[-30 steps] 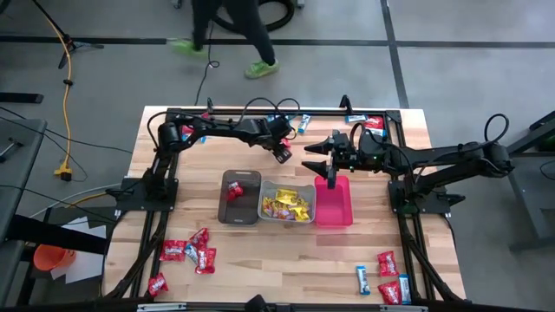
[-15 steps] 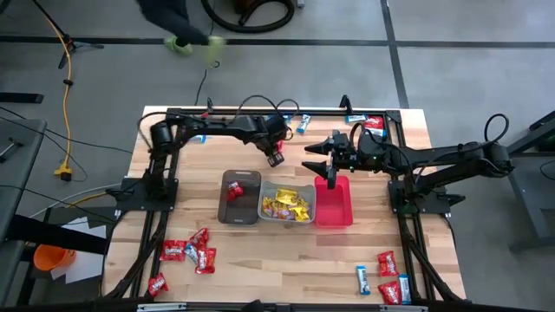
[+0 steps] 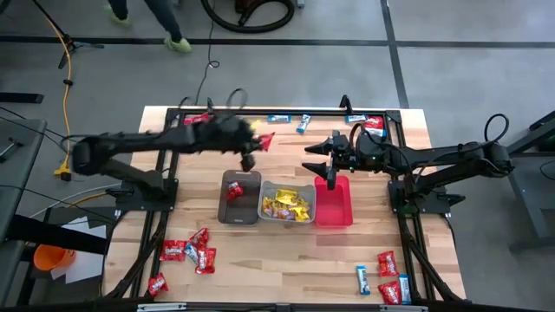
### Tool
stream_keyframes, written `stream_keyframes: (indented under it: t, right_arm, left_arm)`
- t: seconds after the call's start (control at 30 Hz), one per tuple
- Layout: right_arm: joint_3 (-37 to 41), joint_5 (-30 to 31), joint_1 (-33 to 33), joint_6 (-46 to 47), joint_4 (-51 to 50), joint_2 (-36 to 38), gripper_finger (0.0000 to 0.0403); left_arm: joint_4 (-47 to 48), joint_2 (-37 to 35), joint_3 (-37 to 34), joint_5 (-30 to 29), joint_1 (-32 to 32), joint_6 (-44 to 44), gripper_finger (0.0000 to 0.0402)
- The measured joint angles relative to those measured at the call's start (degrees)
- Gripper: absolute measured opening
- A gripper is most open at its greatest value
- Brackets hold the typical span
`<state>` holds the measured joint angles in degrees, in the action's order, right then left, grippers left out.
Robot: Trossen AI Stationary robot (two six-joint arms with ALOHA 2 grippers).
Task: Sort candy
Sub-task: Put the red candy into the black bin
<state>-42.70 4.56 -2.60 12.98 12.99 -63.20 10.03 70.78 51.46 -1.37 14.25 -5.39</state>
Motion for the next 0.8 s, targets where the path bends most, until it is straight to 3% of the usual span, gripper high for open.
stream_keyframes:
  t: [0.17,0.27,0.4,0.57,0.8]
  right_arm:
    - [0.00,0.00,0.01,-0.01,-0.28,0.00,0.0261]
    - [0.00,0.00,-0.01,-0.01,-0.28,0.00,0.0261]
    - [0.00,0.00,-0.01,0.02,-0.28,0.00,0.0261]
    - [0.00,0.00,-0.01,-0.01,-0.28,0.00,0.0261]
    - [0.00,0.00,-0.01,0.02,-0.28,0.00,0.0261]
  left_arm:
    - [-13.64,-12.91,-14.74,-2.37,-10.75,-9.23,0.0000]
    - [-13.43,-16.95,-18.16,-7.98,-18.23,-11.11,0.0000]
    - [-8.31,-17.45,-18.97,-12.91,-25.29,-12.20,0.0000]
    - [-6.96,-15.59,-18.93,-13.93,-27.95,-16.64,0.0013]
    - [1.67,-15.37,-15.62,-14.25,-27.87,-18.49,0.0093]
